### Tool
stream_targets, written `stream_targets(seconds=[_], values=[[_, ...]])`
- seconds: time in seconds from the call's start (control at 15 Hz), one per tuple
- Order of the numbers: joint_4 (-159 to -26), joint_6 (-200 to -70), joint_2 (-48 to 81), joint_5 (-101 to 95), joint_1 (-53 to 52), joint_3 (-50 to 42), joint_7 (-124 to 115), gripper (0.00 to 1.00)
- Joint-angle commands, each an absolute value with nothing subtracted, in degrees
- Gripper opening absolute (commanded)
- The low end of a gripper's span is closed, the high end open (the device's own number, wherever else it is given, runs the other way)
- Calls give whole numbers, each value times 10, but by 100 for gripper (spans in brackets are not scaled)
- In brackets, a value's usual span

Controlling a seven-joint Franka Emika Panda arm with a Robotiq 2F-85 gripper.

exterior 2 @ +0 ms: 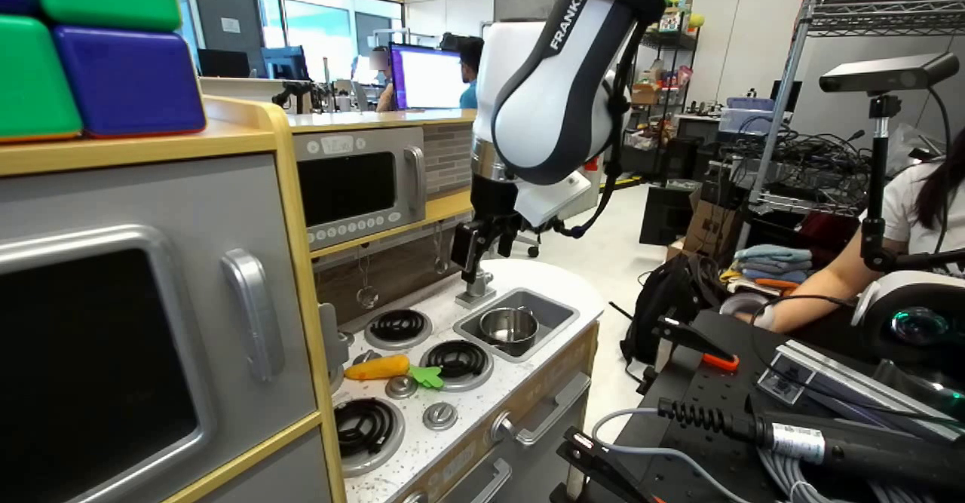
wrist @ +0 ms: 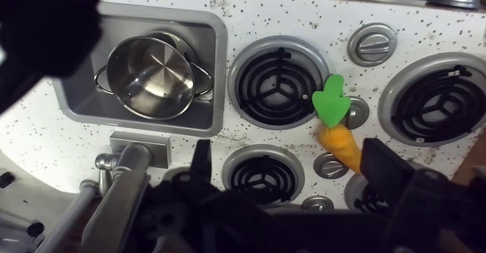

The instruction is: Pick up the carrot plush toy and put it in the pot

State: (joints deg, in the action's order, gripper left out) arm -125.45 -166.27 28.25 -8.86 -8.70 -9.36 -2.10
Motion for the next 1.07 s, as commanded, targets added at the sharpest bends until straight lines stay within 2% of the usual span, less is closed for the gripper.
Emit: stream_targets(seconds=[0.0,0.13,0.4,0.6,0.73,1.0], values=[[-1241,-1643,289,-97,-82,-86,-33,100],[-1224,-1606,288,-99,-86,-81,-42,100],[-1219,-1614,294,-98,-83,-75,-38,100],[-1176,-1655,373,-134,-108,-95,-44,100],[-1125,-1606,425,-173,-124,-115,-24,100],[-1026,-1546,497,-186,-75,-64,87,100]])
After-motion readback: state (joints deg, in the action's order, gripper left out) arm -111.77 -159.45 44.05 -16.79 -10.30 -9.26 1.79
